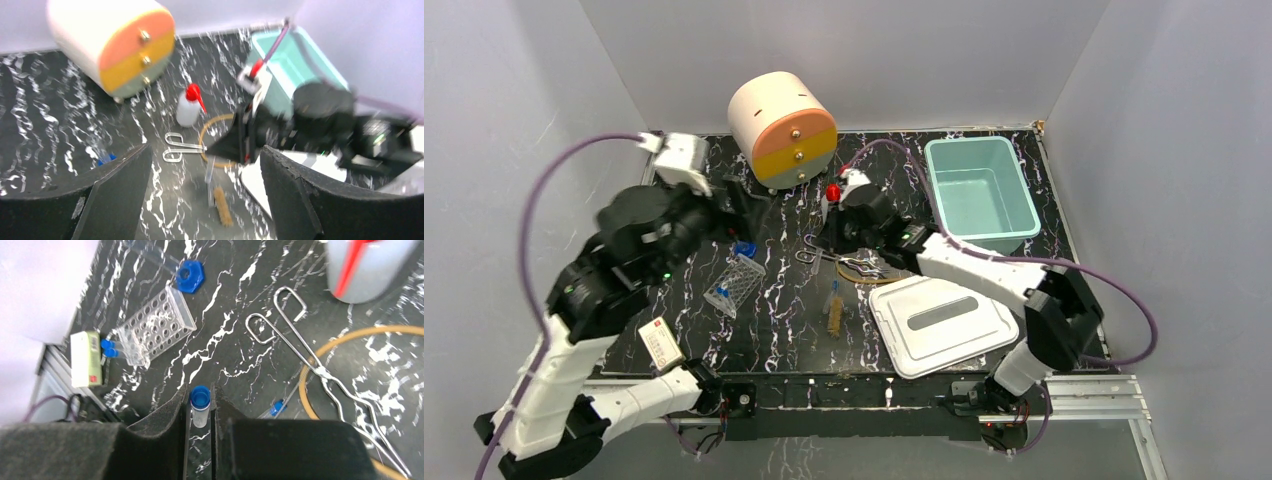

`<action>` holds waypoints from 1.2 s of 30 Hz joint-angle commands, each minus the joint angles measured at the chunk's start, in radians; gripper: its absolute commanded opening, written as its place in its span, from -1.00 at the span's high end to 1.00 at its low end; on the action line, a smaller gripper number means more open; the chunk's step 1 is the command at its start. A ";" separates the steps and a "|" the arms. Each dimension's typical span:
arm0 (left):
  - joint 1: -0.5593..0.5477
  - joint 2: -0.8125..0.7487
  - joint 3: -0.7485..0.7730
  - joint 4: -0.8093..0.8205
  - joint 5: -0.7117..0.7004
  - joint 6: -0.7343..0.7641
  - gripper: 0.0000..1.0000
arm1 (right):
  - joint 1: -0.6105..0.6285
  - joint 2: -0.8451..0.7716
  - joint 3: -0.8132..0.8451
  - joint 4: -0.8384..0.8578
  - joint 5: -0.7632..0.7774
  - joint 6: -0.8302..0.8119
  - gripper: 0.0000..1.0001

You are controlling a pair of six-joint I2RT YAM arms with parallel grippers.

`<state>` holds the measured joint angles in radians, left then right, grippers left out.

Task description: Organize the chemistry lab equipment

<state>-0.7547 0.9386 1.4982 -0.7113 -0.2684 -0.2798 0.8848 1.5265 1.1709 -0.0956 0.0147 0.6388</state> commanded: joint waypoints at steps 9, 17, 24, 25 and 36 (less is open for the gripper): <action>0.001 -0.045 0.189 0.052 -0.216 -0.033 -0.56 | 0.219 0.232 0.129 0.456 0.041 -0.342 0.62; 0.000 0.013 0.272 0.004 -0.297 -0.014 -0.58 | 0.282 0.340 0.156 0.663 0.023 -0.527 0.62; 0.000 0.031 0.297 -0.019 -0.345 0.006 -0.59 | 0.321 0.431 0.217 0.706 -0.003 -0.621 0.62; 0.001 0.031 0.296 -0.021 -0.350 0.008 -0.59 | 0.329 0.438 0.221 0.711 0.003 -0.634 0.62; 0.001 0.045 0.301 -0.042 -0.369 0.021 -0.64 | 0.347 0.474 0.170 0.832 -0.124 -0.707 0.64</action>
<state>-0.7547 0.9756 1.7706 -0.7448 -0.6041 -0.2790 1.2366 1.9984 1.3361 0.6041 -0.0204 -0.0277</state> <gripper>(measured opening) 0.815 0.228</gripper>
